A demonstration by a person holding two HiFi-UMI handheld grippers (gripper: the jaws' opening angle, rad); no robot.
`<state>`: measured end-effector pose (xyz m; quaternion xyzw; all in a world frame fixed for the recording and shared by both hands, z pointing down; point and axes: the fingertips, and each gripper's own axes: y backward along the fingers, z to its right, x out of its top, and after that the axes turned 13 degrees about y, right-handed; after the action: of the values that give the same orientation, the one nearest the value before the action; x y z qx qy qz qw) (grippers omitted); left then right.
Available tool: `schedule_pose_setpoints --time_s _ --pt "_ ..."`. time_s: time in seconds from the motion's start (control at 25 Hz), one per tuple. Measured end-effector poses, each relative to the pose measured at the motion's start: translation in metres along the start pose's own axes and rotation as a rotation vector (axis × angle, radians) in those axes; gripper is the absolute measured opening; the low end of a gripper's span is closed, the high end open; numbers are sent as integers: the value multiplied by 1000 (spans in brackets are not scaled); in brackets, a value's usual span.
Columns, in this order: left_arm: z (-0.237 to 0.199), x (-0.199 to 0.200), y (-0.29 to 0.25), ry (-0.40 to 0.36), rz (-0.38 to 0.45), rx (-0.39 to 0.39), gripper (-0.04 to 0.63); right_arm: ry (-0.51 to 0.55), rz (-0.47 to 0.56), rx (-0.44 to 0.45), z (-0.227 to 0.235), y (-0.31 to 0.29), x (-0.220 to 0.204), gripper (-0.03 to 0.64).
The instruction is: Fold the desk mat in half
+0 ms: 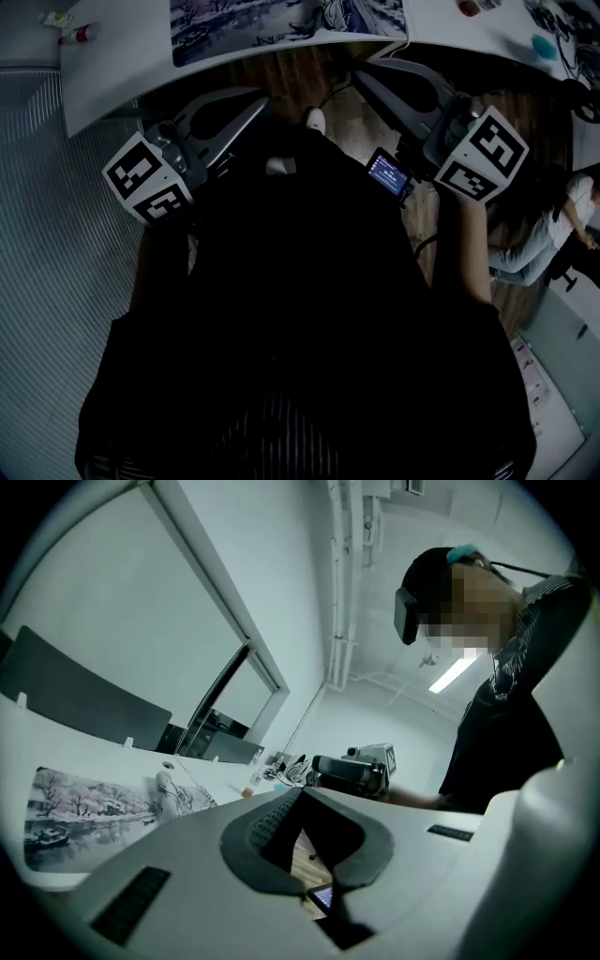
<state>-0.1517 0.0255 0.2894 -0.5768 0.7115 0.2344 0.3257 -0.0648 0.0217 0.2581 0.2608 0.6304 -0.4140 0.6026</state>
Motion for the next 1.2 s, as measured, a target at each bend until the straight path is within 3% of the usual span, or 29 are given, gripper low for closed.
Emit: schedule_pose_setpoints --time_s 0.72,0.92,1.2 --pt "-48 71 -97 -24 3 92 8 -8 82 54 144 11 11 4" --pt "-64 72 -134 -32 -53 122 9 -33 99 53 179 23 3 5" --pt "-78 84 -178 -15 -59 120 8 -57 116 48 222 42 -9 5"
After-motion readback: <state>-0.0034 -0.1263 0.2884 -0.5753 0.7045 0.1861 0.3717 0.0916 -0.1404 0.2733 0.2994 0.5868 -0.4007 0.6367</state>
